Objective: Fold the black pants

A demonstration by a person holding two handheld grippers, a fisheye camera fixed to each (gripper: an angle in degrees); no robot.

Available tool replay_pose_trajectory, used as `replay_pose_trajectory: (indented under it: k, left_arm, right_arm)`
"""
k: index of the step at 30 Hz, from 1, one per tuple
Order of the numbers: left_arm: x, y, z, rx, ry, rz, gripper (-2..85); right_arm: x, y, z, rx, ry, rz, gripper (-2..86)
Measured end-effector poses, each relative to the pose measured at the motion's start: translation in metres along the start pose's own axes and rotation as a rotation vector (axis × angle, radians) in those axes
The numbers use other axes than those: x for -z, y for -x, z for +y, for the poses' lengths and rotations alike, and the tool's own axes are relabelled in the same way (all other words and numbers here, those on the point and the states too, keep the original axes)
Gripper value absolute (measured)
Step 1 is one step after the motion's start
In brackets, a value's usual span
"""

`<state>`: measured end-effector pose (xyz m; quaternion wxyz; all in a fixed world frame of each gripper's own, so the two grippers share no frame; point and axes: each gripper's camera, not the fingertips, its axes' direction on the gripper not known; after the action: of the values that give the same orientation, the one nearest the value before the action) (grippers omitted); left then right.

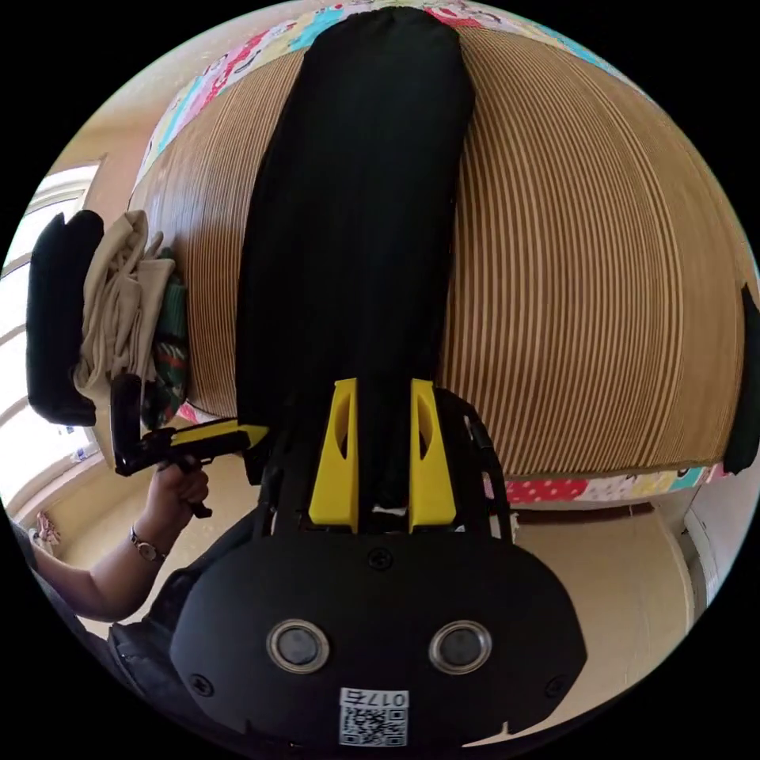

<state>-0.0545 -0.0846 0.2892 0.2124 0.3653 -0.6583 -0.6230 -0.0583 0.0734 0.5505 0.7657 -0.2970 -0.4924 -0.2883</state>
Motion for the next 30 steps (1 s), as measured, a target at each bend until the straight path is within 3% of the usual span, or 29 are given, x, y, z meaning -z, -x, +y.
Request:
replay_pose_trajectory:
  k: [5, 9, 15, 18, 20, 22, 25, 28, 30]
  left_arm:
    - [-0.004, -0.024, -0.011, -0.029, 0.069, -0.085, 1.0]
    - [-0.010, -0.033, -0.014, -0.025, 0.119, -0.108, 0.9]
    - [-0.014, -0.046, -0.017, -0.023, 0.149, -0.103, 0.7]
    - [-0.003, -0.063, -0.010, -0.160, 0.099, 0.085, 0.6]
    - [0.000, -0.062, 0.003, -0.145, 0.055, 0.229, 0.6]
    - [-0.006, -0.052, 0.009, -0.077, 0.057, 0.183, 0.7]
    - [-0.028, -0.045, 0.013, 0.012, 0.059, 0.098, 1.3]
    - [-0.037, -0.056, 0.006, -0.004, 0.096, 0.013, 3.1]
    - [-0.022, -0.061, 0.006, -0.011, 0.026, 0.059, 6.3]
  right_arm:
    - [-0.017, 0.003, 0.011, 0.001, 0.099, 0.073, 5.8]
    - [0.010, -0.038, 0.013, -0.128, 0.013, -0.120, 7.0]
    - [0.022, -0.045, -0.010, 0.069, 0.108, -0.135, 2.7]
    - [0.063, -0.054, 0.005, 0.128, 0.037, -0.273, 2.0]
    - [0.077, -0.065, 0.018, 0.107, 0.024, -0.264, 1.9]
    - [0.076, -0.072, 0.025, 0.117, 0.045, -0.136, 1.9]
    - [0.052, -0.080, 0.020, 0.134, 0.088, -0.102, 2.3]
    - [0.045, -0.101, 0.013, -0.002, 0.117, -0.143, 3.1]
    - [0.073, -0.119, 0.016, -0.029, -0.012, -0.256, 5.4]
